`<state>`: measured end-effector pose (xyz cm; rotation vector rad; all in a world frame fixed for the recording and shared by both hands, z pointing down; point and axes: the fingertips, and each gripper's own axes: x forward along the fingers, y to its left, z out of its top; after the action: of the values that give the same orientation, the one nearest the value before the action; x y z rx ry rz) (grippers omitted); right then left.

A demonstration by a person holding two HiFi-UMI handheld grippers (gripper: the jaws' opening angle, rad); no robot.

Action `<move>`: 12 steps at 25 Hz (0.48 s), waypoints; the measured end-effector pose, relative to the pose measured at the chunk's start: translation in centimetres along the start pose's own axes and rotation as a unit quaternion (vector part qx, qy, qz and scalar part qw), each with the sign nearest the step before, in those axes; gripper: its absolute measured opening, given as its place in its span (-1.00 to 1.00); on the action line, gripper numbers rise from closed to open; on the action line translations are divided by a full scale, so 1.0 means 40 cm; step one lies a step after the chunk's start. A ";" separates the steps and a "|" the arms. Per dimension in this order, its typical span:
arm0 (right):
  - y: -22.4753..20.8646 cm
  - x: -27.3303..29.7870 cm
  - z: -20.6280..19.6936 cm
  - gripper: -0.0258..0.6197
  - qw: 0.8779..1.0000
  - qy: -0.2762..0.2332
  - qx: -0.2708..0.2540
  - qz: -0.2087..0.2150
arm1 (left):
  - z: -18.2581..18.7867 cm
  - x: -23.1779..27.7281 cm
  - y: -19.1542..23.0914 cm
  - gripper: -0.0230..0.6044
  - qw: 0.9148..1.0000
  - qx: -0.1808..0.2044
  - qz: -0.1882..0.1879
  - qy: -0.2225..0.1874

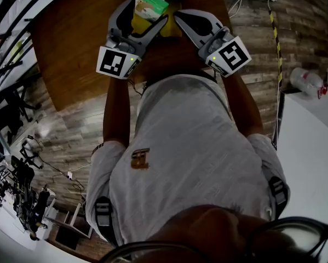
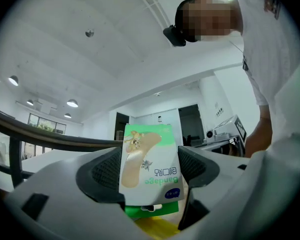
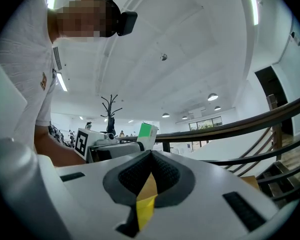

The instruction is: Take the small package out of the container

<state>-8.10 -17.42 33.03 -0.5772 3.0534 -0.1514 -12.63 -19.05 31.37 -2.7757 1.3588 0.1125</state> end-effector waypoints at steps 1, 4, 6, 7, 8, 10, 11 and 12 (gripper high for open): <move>0.001 -0.001 0.002 -0.83 1.000 -0.001 -0.001 0.000 | 0.007 0.001 -0.001 0.25 1.000 -0.001 0.002 -0.009; 0.000 -0.004 0.008 -0.83 1.000 -0.006 -0.003 0.000 | 0.019 0.000 -0.002 0.25 1.000 -0.002 0.008 -0.023; 0.002 -0.006 0.011 -0.83 1.000 -0.007 -0.005 0.000 | 0.023 -0.002 -0.001 0.25 1.000 -0.002 0.010 -0.027; 0.003 -0.007 0.013 -0.83 1.000 -0.008 -0.005 0.000 | 0.027 -0.003 -0.001 0.25 1.000 -0.001 0.011 -0.029; 0.004 -0.008 0.015 -0.83 1.000 -0.008 -0.005 -0.001 | 0.030 -0.003 -0.001 0.25 0.999 0.000 0.012 -0.031; 0.006 -0.010 0.019 -0.83 1.000 -0.012 -0.004 -0.003 | 0.035 -0.003 -0.003 0.25 0.999 0.000 0.012 -0.035; 0.006 -0.011 0.019 -0.83 1.000 -0.012 -0.003 -0.004 | 0.036 -0.002 -0.004 0.25 0.999 0.000 0.013 -0.037; 0.005 -0.013 0.017 -0.83 1.000 -0.011 -0.005 -0.005 | 0.036 -0.002 -0.005 0.25 0.999 0.000 0.013 -0.037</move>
<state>-7.65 -17.09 32.35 -0.5900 3.0325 -0.1306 -12.58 -18.74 29.94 -2.7247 1.3779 0.2127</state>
